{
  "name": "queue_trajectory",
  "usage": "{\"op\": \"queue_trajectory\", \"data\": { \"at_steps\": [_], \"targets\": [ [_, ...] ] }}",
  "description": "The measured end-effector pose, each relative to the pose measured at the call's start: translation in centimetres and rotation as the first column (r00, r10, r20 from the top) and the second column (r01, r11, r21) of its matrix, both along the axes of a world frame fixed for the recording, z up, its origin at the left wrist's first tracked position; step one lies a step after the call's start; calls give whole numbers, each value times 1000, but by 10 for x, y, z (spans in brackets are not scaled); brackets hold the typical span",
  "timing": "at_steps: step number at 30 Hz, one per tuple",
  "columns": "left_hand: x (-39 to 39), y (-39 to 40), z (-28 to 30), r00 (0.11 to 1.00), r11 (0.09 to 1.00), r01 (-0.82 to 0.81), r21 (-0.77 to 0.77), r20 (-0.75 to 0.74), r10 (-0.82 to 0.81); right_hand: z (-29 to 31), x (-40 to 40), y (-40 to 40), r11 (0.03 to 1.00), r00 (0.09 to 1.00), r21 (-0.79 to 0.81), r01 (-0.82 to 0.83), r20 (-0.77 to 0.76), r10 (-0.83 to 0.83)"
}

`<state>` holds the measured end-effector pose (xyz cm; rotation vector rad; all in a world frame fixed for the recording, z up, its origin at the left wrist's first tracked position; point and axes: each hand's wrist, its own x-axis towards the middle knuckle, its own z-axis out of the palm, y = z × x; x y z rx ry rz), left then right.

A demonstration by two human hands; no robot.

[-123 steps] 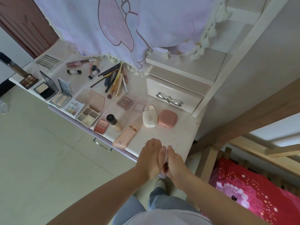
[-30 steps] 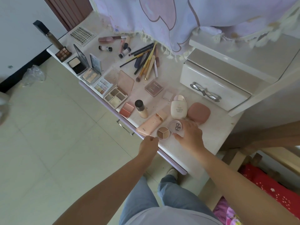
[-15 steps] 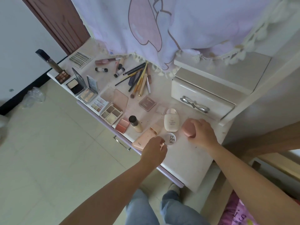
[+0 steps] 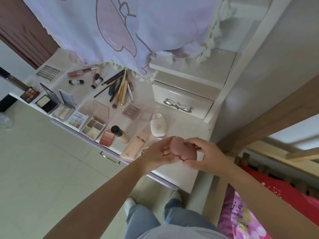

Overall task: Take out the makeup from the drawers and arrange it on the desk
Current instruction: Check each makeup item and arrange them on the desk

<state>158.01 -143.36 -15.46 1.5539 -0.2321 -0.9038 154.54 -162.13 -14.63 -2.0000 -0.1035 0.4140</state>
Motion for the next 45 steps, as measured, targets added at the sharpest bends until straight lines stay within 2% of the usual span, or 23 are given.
{"op": "queue_trajectory", "data": {
  "at_steps": [8, 15, 20, 23, 25, 28, 31, 35, 39, 45],
  "targets": [
    [7, 4, 18, 998, 996, -35, -83, 43, 39, 15, -7, 7, 996, 996, 76, 52, 68, -57],
    [-7, 16, -2, 993, 988, -117, -98, -27, 115, 4, -5, 14, 993, 998, 114, -19, -51, 25],
    [-14, 24, -9, 989, 984, -131, -120, -89, 121, -16, -2, 16, 985, 990, 174, -7, -138, 31],
    [-16, 30, -18, 983, 982, -149, -113, -121, 135, -32, 7, 13, 958, 969, 283, 43, -245, 29],
    [-20, 34, -29, 975, 980, -172, -96, -160, 155, -39, 13, 10, 926, 934, 349, 147, -358, -14],
    [-30, 37, -43, 946, 967, -256, -22, -213, 245, -47, 17, 9, 939, 898, 267, 218, -432, -85],
    [-39, 40, -56, 904, 935, -338, 108, -238, 354, -58, 20, 18, 983, 919, 115, 146, -384, -91],
    [-48, 41, -71, 879, 898, -369, 239, -224, 420, -68, 27, 25, 980, 924, 12, 198, -336, -183],
    [-48, 37, -80, 873, 837, -400, 374, -121, 472, -71, 29, 28, 981, 921, -32, 193, -340, -192],
    [-43, 28, -81, 912, 784, -360, 506, 13, 411, -61, 33, 29, 983, 933, -26, 184, -309, -183]
  ]
}}
